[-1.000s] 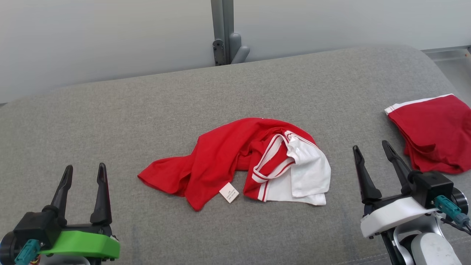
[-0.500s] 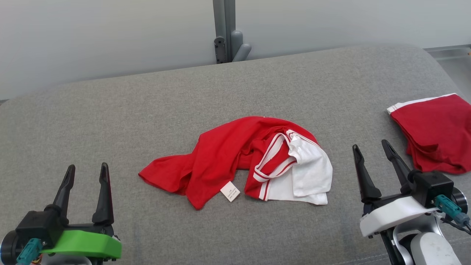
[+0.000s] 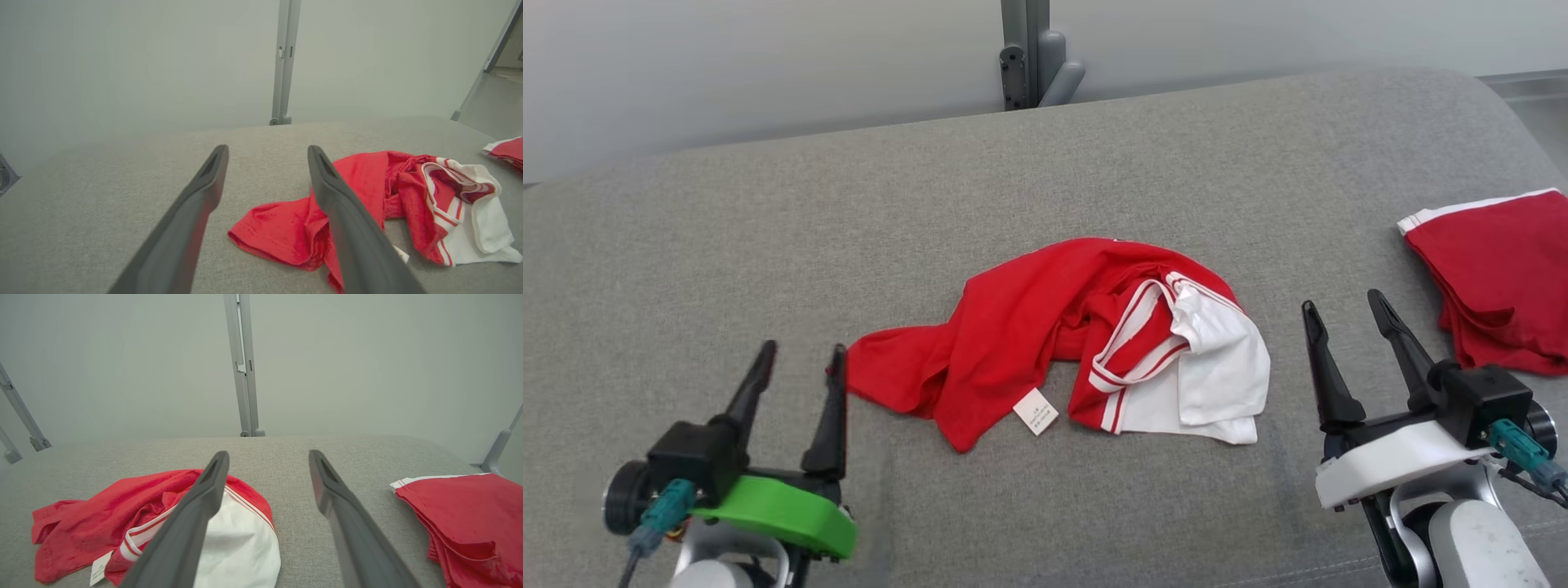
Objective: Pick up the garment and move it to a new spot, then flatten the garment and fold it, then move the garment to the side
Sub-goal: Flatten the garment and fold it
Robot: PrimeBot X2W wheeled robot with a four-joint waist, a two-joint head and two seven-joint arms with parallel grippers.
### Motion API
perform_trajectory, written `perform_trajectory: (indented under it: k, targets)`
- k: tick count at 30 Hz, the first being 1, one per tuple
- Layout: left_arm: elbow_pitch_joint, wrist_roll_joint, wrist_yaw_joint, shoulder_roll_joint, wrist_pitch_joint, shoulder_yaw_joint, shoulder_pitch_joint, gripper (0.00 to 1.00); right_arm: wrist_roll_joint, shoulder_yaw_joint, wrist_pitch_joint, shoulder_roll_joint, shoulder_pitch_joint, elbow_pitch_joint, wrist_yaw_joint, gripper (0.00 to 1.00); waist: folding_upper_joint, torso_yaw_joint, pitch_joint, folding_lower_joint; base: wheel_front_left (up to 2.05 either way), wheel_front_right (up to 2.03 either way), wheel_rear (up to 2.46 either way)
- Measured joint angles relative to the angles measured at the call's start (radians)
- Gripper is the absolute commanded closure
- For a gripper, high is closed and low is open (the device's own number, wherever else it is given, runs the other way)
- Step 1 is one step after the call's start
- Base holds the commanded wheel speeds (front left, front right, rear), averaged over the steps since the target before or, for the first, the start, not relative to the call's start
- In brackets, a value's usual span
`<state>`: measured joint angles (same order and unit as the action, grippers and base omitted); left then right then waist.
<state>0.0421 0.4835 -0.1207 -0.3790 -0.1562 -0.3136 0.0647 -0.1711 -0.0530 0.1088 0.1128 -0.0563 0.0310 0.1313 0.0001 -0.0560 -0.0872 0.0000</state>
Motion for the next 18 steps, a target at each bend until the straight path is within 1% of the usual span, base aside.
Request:
perform_trajectory:
  k: [3, 8, 12, 15, 16, 17, 18]
  targets:
    - [-0.055, 0.001, 0.035, 0.016, 0.072, -0.063, 0.041, 0.00, 0.000, -0.013, 0.003, -0.005, -0.017, 0.003, 0.000, 0.00, 0.0000, -0.003, -0.025, 0.0000, 0.00, 0.00, 0.00]
    - [-0.165, 0.008, 0.082, 0.029, 0.152, -0.126, 0.089, 0.00, -0.003, -0.025, 0.011, -0.009, -0.035, -0.002, 0.000, 0.00, 0.0000, -0.020, -0.068, 0.0000, 0.00, 0.00, 0.00]
    - [-0.245, 0.005, 0.111, 0.030, 0.164, -0.146, 0.135, 0.00, -0.005, -0.027, 0.021, -0.015, -0.051, -0.009, 0.000, 0.00, 0.0000, -0.042, -0.101, 0.0000, 0.00, 0.00, 0.00]
    - [-0.301, -0.001, 0.118, 0.031, 0.162, -0.150, 0.169, 0.00, -0.007, -0.026, 0.031, -0.018, -0.057, -0.016, 0.000, 0.00, 0.0000, -0.062, -0.122, 0.0000, 0.00, 0.00, 0.00]
    - [-0.340, -0.005, 0.121, 0.029, 0.163, -0.153, 0.191, 0.06, -0.008, -0.027, 0.035, -0.021, -0.062, -0.021, 0.000, 0.00, 0.0000, -0.075, -0.134, 0.0001, 0.00, 0.00, 0.00]
    - [-0.358, -0.008, 0.123, 0.027, 0.167, -0.157, 0.201, 0.56, -0.008, -0.027, 0.039, -0.022, -0.065, -0.025, 0.000, 0.00, 0.0000, -0.082, -0.139, 0.0000, 0.00, 0.00, 0.00]
    - [-0.375, -0.015, 0.125, 0.024, 0.174, -0.162, 0.209, 0.84, -0.008, -0.027, 0.040, -0.023, -0.069, -0.026, 0.000, 0.00, 0.0000, -0.089, -0.143, 0.0000, 0.00, 0.00, 0.00]
